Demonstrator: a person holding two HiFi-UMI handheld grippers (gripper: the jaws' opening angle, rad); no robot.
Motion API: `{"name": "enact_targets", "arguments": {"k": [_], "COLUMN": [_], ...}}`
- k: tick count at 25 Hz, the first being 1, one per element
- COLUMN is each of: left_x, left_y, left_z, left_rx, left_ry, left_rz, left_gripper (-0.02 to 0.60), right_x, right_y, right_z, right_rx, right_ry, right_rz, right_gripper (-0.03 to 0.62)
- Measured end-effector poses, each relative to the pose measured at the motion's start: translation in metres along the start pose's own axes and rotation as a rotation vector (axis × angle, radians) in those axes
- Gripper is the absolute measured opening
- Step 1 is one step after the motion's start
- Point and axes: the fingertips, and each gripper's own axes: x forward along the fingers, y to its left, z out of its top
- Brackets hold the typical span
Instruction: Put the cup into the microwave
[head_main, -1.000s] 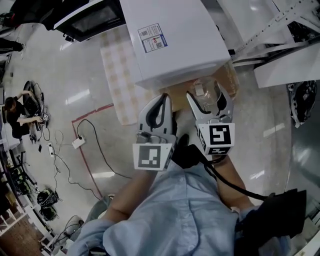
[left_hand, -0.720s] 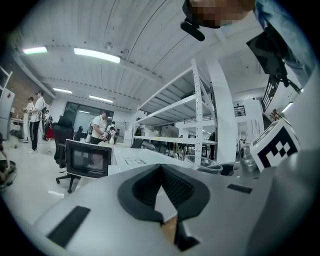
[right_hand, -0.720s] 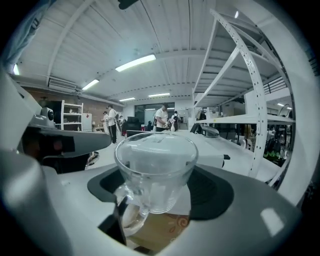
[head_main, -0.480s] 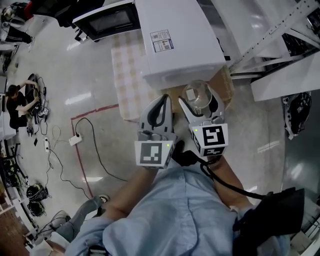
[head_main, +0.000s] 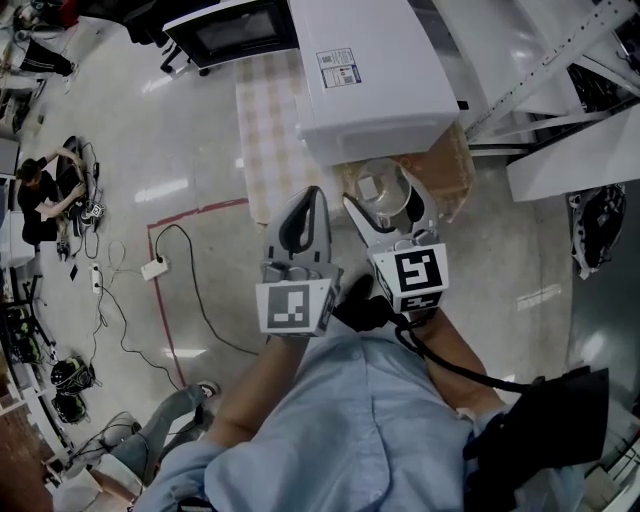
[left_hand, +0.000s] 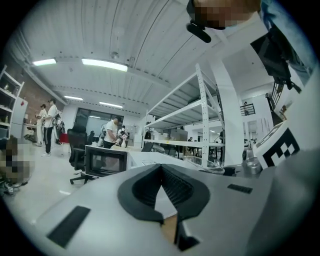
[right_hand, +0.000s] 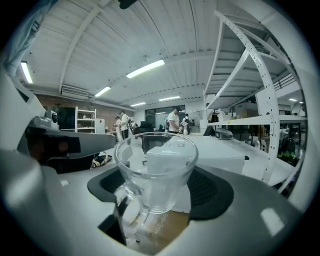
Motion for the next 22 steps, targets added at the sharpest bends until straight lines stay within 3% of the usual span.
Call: {"name": "enact_targets", "arguments": {"k": [8, 13, 22], "left_x": [-0.034, -0.051, -0.050], "left_y": [0.068, 0.135, 0.217], "left_z": [0.002, -0.005, 0.004], "left_rx": [0.000, -0.004, -0.023], "left_ry": [-0.052, -0.005, -0.012], "left_rz": [0.063, 0.112, 0.066], "left_gripper": [0.008, 0.008, 0.008], "right_x": [0.028, 0.063, 0.111], "right_y": [0.059, 0.104, 0.173], "right_z": [0.004, 0.006, 0.011], "right_rx": [-0.022, -0.028, -0.016], "right_ry": [-0.014, 0.012, 0.055], "right_rz": [0.047, 0.060, 0.030], "right_gripper": [0.362, 0.362, 0.362]}}
